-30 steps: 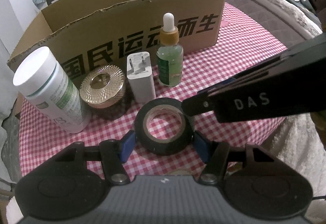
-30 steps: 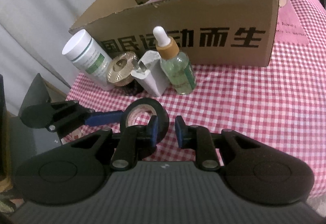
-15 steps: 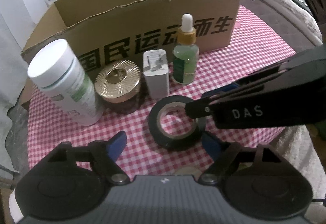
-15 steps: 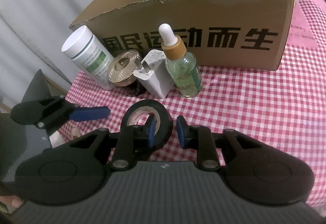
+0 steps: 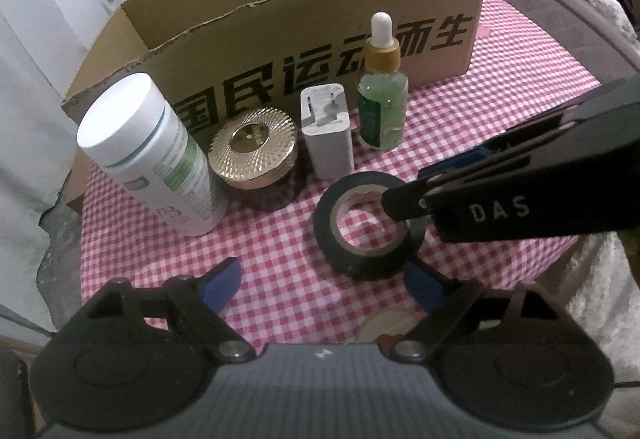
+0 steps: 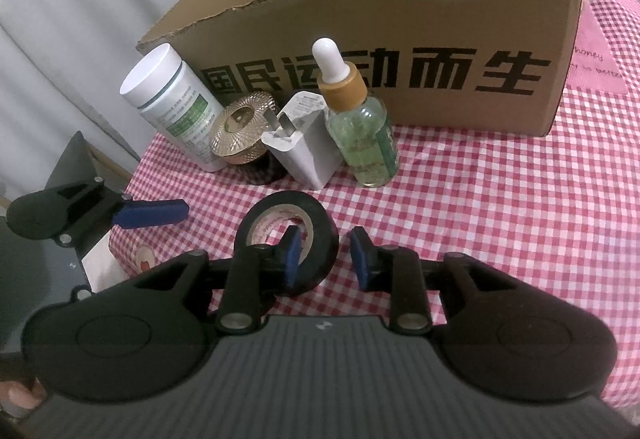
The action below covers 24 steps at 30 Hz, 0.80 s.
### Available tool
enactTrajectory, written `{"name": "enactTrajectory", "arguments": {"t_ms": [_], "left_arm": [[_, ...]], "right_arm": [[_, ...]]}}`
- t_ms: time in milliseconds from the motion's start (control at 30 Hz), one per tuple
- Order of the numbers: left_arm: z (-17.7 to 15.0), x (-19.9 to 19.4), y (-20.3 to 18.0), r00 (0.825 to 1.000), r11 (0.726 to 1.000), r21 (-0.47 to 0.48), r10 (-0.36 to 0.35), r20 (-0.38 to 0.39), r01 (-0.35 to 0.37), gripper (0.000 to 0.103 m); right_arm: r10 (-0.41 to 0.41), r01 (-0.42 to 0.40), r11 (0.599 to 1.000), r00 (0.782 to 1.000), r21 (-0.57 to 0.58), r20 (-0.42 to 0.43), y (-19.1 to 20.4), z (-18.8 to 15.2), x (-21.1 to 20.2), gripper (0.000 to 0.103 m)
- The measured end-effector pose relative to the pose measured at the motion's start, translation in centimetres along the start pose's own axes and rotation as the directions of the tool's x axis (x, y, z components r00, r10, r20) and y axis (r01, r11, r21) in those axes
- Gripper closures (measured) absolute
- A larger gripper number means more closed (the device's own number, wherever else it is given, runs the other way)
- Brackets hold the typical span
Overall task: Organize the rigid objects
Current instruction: 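Lift the black tape roll with the right gripper toward the box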
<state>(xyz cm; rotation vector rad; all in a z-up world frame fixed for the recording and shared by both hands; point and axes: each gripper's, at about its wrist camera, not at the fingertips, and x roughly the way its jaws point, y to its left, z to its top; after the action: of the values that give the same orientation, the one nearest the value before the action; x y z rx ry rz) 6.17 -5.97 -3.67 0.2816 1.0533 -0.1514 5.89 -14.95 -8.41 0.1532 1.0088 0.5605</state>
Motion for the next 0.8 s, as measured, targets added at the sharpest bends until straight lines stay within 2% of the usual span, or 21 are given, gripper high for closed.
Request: {"name": "enactTrajectory", "arguments": {"t_ms": [267, 467, 633, 800], "left_arm": [[0.1, 0.2, -0.4, 1.0, 1.0, 0.014, 0.011, 0.005, -0.011, 0.013], [0.0, -0.1, -0.8, 0.996, 0.997, 0.042, -0.061, 0.067, 0.058, 0.015], [0.0, 0.3, -1.3, 0.992, 0.993, 0.069, -0.098, 0.076, 0.093, 0.03], [0.3, 0.9, -1.4, 0.989, 0.99, 0.072, -0.127, 0.074, 0.122, 0.033]], "right_arm": [[0.005, -0.005, 1.0, 1.0, 0.003, 0.005, 0.0, 0.1, -0.1, 0.076], [0.037, -0.037, 0.999, 0.999, 0.017, -0.006, -0.1, -0.1, -0.5, 0.083], [0.035, -0.034, 0.999, 0.999, 0.029, -0.011, -0.2, -0.2, -0.7, 0.083], [0.033, -0.032, 0.999, 0.999, 0.037, -0.019, -0.2, -0.1, -0.6, 0.083]]}}
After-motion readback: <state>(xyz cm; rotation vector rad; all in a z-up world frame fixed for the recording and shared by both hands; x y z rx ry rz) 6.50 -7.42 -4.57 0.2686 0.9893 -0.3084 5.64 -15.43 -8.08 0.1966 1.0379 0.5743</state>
